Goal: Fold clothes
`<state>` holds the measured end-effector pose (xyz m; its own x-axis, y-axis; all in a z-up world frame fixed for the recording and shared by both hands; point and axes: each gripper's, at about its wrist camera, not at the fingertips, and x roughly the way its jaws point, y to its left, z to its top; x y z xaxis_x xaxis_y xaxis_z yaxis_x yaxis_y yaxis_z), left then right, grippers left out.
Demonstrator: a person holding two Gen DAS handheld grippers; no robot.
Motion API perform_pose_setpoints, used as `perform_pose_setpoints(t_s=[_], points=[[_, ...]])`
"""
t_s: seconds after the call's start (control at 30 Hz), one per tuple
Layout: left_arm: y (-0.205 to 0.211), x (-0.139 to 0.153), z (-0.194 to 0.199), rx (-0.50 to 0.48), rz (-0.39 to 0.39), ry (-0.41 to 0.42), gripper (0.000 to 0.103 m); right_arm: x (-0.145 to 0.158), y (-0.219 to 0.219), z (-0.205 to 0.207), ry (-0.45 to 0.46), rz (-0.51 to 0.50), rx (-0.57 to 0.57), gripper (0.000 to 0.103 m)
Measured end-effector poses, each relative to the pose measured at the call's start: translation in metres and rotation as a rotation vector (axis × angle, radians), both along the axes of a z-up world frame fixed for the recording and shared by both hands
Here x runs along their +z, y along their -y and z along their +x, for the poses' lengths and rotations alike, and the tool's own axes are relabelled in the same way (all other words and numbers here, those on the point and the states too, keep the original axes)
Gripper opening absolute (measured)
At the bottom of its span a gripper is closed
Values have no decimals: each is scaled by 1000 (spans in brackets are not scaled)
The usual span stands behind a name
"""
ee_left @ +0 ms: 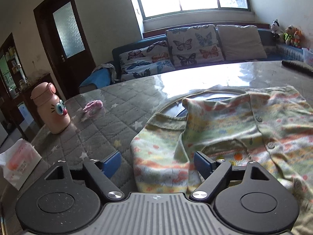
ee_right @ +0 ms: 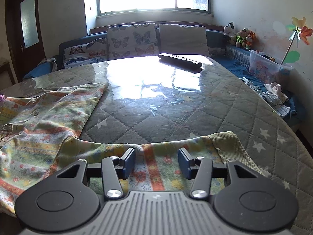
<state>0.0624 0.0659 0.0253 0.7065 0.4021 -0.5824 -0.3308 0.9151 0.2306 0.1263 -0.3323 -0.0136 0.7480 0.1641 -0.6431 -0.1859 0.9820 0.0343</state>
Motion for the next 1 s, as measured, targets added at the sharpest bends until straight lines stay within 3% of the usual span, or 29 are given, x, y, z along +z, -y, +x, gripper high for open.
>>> perform_pose_setpoints(t_s=[0.13, 0.23, 0.53, 0.67, 0.87, 1.0], points=[[-16, 2, 21, 26, -7, -13, 55, 0, 0, 0, 0, 3, 1, 52], [-34, -1, 42, 54, -49, -36, 47, 0, 1, 0, -2, 3, 2, 53], [-46, -7, 101, -8, -95, -116, 47, 0, -1, 1, -2, 3, 1, 58], [-42, -16, 122, -82, -112, -167, 47, 0, 0, 0, -4, 12, -3, 58], [-37, -9, 115, -255, -238, -62, 49, 0, -2, 0, -6, 7, -2, 59], [-23, -12, 110, -356, -262, -67, 50, -1, -4, 0, -5, 3, 2, 64]])
